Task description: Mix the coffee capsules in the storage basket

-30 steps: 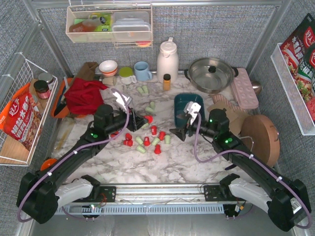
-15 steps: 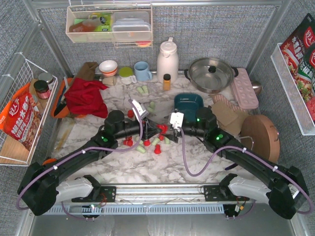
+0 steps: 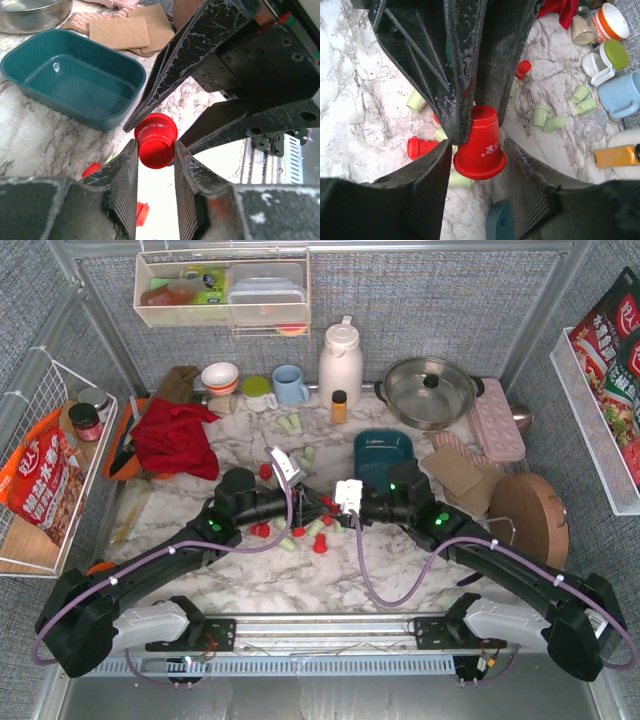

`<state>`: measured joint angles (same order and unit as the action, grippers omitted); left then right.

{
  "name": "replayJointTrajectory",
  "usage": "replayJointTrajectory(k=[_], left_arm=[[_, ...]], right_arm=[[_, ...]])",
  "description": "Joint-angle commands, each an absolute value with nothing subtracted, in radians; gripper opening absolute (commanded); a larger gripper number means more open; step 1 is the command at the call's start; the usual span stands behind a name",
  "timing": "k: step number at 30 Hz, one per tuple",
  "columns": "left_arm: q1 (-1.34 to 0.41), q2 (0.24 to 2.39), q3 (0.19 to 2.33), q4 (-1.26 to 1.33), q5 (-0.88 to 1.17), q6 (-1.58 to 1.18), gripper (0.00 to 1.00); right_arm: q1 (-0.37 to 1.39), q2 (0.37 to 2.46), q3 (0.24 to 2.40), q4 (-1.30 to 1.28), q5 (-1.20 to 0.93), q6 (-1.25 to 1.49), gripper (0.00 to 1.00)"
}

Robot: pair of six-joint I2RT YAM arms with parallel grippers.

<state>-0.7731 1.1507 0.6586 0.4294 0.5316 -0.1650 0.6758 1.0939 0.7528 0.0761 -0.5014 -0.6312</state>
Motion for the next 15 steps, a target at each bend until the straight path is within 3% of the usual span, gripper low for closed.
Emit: replayJointTrajectory(k=[1,6,8,11,13,15], left_arm=[[-0.777,1.151,0.654,0.497,0.533,-0.169,0.28],[-0.779,1.154,0.655,0.499,0.525,-0.172,0.29],[-0.779,1.154,0.656,0.5,0.519,-0.174,0.35],[-0.779,1.142,0.654,0.489,0.471,-0.185,0.65],[-0.779,1.12,0.645,0.475,0.404,-0.186,0.97],[-0.779,1.09,0.632,0.455,0.311,-0.187,0.99]], right_arm=[[0.681,1.09,0.779,0.029,-0.466,-0.663,0.48],[0.682,1.092,0.794,0.014,-0.444,-0.65,0.33],[0.682,1.093,0.799,0.007,-0.442,-0.649,0.3],[0.681,1.094,0.805,-0.003,-0.423,-0.644,0.28],[0.681,1.097,0.807,-0.002,-0.384,-0.635,0.28],[0.679,1.108,0.808,0.001,-0.325,-0.625,0.28]])
